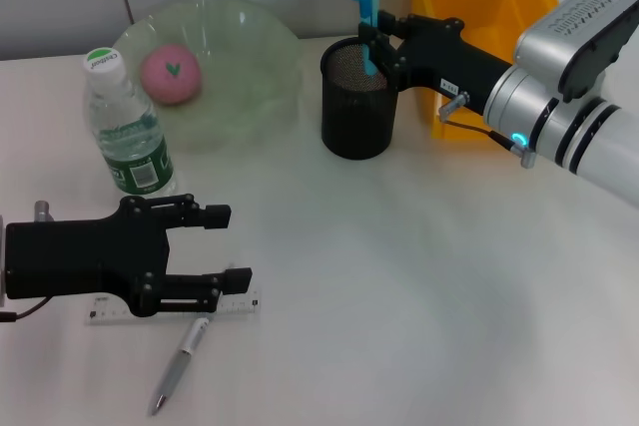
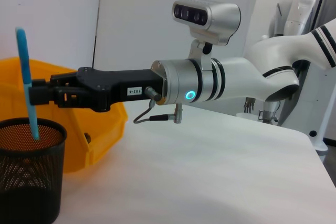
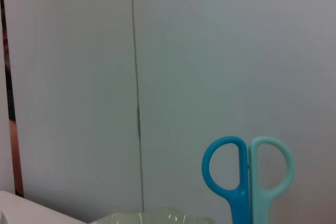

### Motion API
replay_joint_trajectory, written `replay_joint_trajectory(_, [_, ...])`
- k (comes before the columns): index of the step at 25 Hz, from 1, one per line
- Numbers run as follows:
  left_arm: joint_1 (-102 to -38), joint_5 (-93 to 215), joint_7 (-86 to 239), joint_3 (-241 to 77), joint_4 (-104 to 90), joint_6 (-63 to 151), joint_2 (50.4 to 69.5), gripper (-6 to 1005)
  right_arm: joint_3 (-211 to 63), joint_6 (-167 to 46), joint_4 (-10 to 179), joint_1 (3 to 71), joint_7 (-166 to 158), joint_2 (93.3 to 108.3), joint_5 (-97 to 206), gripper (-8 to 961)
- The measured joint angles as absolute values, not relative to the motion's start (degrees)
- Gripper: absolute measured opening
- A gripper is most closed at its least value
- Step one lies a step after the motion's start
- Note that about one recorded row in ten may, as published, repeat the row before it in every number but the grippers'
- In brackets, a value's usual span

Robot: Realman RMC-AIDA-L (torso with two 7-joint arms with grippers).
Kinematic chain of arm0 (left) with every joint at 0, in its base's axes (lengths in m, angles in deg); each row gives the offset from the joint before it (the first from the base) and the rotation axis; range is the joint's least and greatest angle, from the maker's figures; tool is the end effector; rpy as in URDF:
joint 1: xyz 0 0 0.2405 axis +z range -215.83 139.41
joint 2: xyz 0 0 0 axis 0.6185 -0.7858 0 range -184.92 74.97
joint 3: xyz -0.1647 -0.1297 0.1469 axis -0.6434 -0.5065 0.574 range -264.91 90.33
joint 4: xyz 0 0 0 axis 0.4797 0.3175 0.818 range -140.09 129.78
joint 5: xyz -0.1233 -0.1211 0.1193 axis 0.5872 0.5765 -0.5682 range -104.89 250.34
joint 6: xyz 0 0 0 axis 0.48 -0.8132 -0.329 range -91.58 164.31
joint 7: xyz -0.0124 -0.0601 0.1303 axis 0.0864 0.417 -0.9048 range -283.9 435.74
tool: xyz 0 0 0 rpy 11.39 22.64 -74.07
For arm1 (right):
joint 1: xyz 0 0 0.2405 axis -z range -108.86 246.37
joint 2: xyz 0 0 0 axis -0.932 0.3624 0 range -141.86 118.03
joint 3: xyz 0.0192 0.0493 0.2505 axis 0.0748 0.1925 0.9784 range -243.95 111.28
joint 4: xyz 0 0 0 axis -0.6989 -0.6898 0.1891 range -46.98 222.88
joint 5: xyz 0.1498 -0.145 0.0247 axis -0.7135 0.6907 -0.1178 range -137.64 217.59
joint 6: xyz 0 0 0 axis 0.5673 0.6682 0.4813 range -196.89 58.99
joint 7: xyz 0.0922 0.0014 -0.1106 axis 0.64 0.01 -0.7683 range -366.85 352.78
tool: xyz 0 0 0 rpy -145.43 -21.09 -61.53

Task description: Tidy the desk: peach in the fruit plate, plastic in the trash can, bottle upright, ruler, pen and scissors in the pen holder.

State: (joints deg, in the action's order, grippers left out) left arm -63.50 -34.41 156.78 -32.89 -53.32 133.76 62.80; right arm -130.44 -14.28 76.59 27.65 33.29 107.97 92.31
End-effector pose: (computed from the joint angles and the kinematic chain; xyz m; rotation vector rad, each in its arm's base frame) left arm -0.2397 0.3041 0.0078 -2.9432 -0.3983 -0.6924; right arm 0.2330 0.4101 -0.0473 -2.1477 0.4913 0.7605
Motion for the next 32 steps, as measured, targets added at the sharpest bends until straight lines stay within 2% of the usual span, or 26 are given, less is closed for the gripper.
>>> replay_joint_trajectory(20, [-62.96,-34.26,156.86,-32.89,-53.41,134.55,62.43,794,-131.11,-14.69,77.48,27.76,33.25,107.97,92.53,277])
replay_joint_trajectory(23, [-62.90,-34.21,156.87,-32.89,-53.41,134.58,62.41,794,-130.96,-14.72,77.36,27.90,33.25,107.96,92.31,498])
replay_joint_trajectory(28, [-62.85,-34.21,156.87,-33.09,-53.41,134.58,62.37,794,-130.50,-13.89,76.74,28.39,33.96,107.96,92.14,721])
replay_joint_trajectory(32, [-62.82,-34.37,156.87,-33.43,-53.41,134.63,62.36,794,-130.48,-13.23,76.40,28.58,35.07,107.92,91.66,741])
